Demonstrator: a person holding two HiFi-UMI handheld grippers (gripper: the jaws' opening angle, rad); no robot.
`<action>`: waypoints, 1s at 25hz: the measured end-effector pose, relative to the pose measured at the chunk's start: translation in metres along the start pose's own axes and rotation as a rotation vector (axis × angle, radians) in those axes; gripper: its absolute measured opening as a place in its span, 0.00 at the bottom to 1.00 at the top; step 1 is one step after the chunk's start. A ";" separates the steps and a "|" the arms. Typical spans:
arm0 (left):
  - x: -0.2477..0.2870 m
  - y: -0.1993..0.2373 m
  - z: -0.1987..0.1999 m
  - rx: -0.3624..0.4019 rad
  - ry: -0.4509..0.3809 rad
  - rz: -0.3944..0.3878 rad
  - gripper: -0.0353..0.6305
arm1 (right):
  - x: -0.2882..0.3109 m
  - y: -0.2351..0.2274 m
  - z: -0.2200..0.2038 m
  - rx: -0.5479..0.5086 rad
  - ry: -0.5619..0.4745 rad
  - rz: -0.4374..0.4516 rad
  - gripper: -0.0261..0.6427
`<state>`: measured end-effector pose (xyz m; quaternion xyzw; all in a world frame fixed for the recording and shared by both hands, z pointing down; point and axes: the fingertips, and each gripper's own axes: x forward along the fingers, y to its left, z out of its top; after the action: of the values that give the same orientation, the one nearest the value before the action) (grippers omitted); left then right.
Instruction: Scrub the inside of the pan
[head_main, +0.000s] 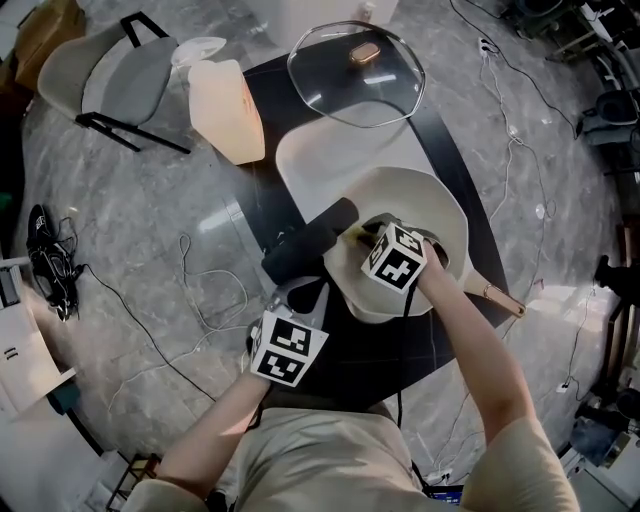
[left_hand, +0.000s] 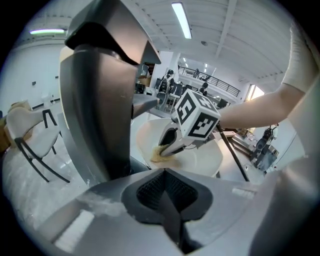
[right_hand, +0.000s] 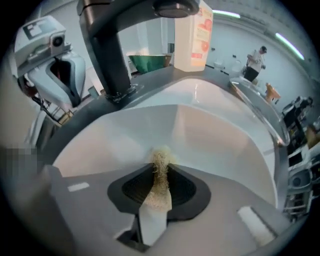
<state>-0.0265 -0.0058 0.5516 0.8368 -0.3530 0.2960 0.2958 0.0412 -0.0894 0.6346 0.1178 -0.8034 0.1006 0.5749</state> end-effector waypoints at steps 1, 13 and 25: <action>-0.001 0.002 0.003 0.006 -0.008 0.004 0.06 | 0.001 -0.009 0.001 -0.030 0.002 -0.046 0.17; -0.001 -0.004 -0.002 0.022 0.022 -0.010 0.06 | -0.022 -0.086 -0.058 -0.095 0.182 -0.389 0.17; -0.001 0.006 0.011 0.044 -0.003 -0.011 0.06 | -0.060 -0.008 -0.125 0.100 0.386 -0.041 0.16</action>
<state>-0.0291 -0.0163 0.5456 0.8456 -0.3422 0.3007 0.2783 0.1746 -0.0555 0.6181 0.1408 -0.6696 0.1495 0.7137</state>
